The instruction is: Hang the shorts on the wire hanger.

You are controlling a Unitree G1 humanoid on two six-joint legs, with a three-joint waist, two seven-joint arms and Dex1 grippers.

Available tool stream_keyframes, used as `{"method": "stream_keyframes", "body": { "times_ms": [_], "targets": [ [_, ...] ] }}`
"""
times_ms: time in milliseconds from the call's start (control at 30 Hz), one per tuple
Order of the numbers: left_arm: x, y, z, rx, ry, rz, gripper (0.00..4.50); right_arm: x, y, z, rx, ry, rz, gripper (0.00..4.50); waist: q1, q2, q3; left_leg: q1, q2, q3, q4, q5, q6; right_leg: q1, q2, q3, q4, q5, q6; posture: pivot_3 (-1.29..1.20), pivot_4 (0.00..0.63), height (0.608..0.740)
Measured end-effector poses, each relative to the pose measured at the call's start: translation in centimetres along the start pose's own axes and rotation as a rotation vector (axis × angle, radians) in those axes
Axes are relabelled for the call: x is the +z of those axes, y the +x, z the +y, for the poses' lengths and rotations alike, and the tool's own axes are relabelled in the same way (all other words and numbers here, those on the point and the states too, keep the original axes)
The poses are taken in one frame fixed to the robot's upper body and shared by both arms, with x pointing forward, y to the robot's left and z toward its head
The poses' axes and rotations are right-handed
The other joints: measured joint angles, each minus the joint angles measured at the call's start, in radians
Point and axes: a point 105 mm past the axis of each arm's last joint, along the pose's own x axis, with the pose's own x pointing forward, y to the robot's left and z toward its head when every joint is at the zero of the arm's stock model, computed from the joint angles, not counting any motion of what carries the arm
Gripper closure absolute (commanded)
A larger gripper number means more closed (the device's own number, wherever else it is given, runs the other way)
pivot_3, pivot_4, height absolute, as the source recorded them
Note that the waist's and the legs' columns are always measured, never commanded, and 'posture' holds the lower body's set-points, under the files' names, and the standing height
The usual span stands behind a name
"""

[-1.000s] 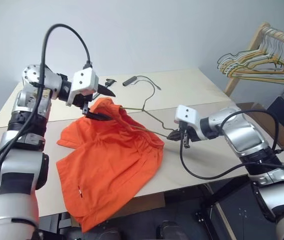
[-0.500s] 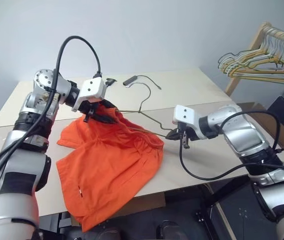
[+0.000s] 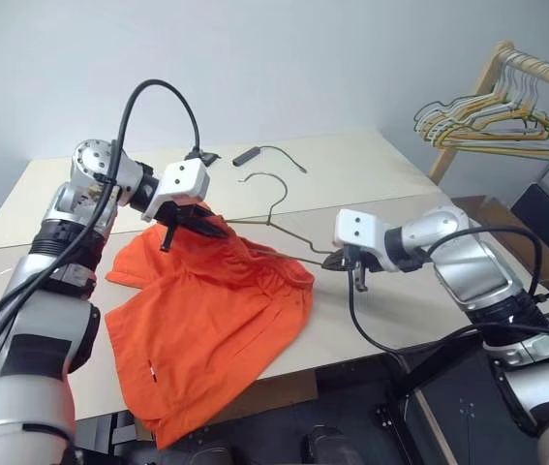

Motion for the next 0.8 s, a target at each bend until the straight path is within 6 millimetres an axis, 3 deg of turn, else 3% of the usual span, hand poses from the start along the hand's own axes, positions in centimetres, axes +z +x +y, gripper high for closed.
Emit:
{"method": "stream_keyframes", "body": {
  "times_ms": [200, 367, 500, 633, 800],
  "targets": [
    [-0.4, -0.2, -0.1, 0.018, 0.009, 0.005, 4.48, 0.1, -0.4, -0.8, -0.041, -0.02, -0.026, 2.09, 0.0, 0.0, 0.0, 0.0, 0.0, 0.0, 0.001, 0.0, 0.0, 0.0, 0.0, 0.0, 0.0, 0.0, 0.0, -0.05, 0.0, 0.74],
    [-0.5, -1.1, 0.3, 0.071, 0.016, 0.004, 4.48, -0.2, -2.8, -3.5, -0.218, 0.047, -0.072, 0.46, 0.0, 0.0, 0.0, 0.0, 0.0, 0.0, 0.001, 0.0, 0.0, 0.0, 0.0, 0.0, 0.0, 0.0, 0.0, -0.06, 0.0, 0.74],
    [-1.5, -2.3, 0.5, 0.118, 0.0, 0.039, 4.48, -0.1, -5.9, -5.1, -0.347, 0.136, -0.188, 0.46, 0.0, 0.0, 0.0, 0.0, 0.0, 0.0, 0.0, 0.0, 0.0, 0.0, 0.0, 0.0, 0.0, 0.0, 0.0, -0.06, 0.0, 0.74],
    [-2.3, -3.2, 0.9, 0.182, -0.023, 0.06, 4.48, -1.1, -8.3, -4.0, -0.368, 0.237, -0.289, 0.46, 0.004, 0.0, 0.0, 0.0, 0.0, -0.001, 0.0, 0.0, 0.0, 0.001, 0.0, 0.0, -0.001, 0.0, 0.0, -0.05, 0.0, 0.74],
    [-1.4, -4.6, 2.0, 0.26, -0.004, 0.03, 4.48, -3.3, -6.5, -0.5, -0.278, 0.372, -0.283, 0.46, 0.001, -0.001, 0.0, 0.001, 0.0, 0.0, 0.001, 0.0, 0.0, 0.002, 0.0, 0.001, 0.0, 0.0, 0.0, -0.04, 0.0, 0.74]
  ]
}}
